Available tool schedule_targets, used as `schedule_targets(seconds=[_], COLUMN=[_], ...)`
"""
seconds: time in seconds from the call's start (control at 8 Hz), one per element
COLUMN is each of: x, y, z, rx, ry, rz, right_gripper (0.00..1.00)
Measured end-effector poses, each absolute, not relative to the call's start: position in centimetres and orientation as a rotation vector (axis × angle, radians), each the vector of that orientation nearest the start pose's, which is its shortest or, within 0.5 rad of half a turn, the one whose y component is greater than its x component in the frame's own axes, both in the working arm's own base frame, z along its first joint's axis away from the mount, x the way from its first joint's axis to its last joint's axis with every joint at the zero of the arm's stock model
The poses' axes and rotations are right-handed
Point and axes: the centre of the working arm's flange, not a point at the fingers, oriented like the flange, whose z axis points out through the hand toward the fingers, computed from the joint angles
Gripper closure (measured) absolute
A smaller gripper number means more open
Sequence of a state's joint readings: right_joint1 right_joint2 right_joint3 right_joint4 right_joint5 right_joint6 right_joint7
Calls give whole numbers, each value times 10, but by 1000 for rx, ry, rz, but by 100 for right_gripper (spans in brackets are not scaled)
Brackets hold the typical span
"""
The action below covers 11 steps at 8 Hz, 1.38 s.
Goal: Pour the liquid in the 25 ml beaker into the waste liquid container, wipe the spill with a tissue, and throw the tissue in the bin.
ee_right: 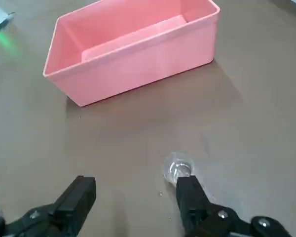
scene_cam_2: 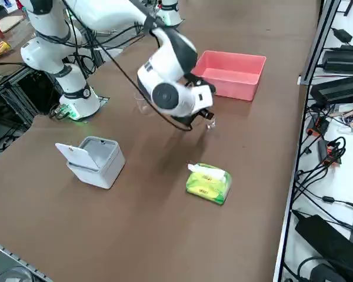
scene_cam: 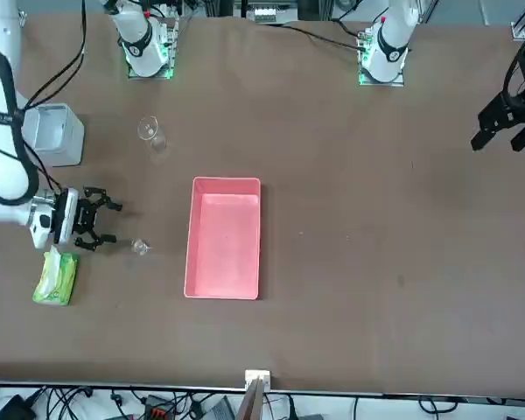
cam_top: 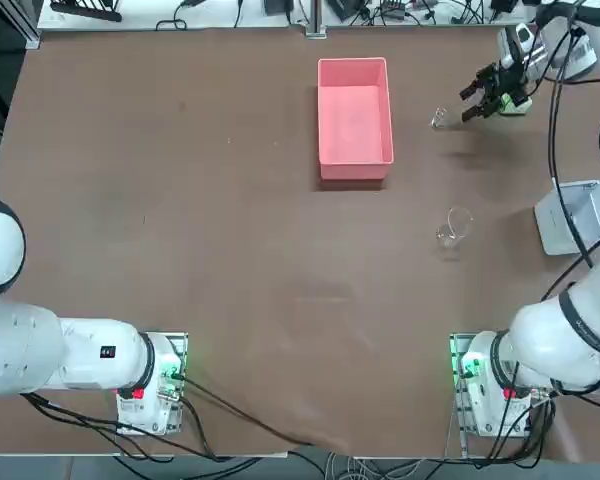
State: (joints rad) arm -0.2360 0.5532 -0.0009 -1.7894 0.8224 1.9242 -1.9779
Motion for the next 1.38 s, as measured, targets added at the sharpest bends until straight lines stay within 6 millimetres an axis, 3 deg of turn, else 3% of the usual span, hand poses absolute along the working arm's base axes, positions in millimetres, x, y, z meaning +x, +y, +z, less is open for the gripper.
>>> schedule_targets(seconds=[0.38, 0.88, 1.38], x=[619, 631, 639], y=[-102, -120, -117], z=[198, 180, 163], rx=[-1877, -1847, -1790], ry=[-1441, -1490, -1513], rz=[-681, -737, -792], right_gripper=[0, 0, 0])
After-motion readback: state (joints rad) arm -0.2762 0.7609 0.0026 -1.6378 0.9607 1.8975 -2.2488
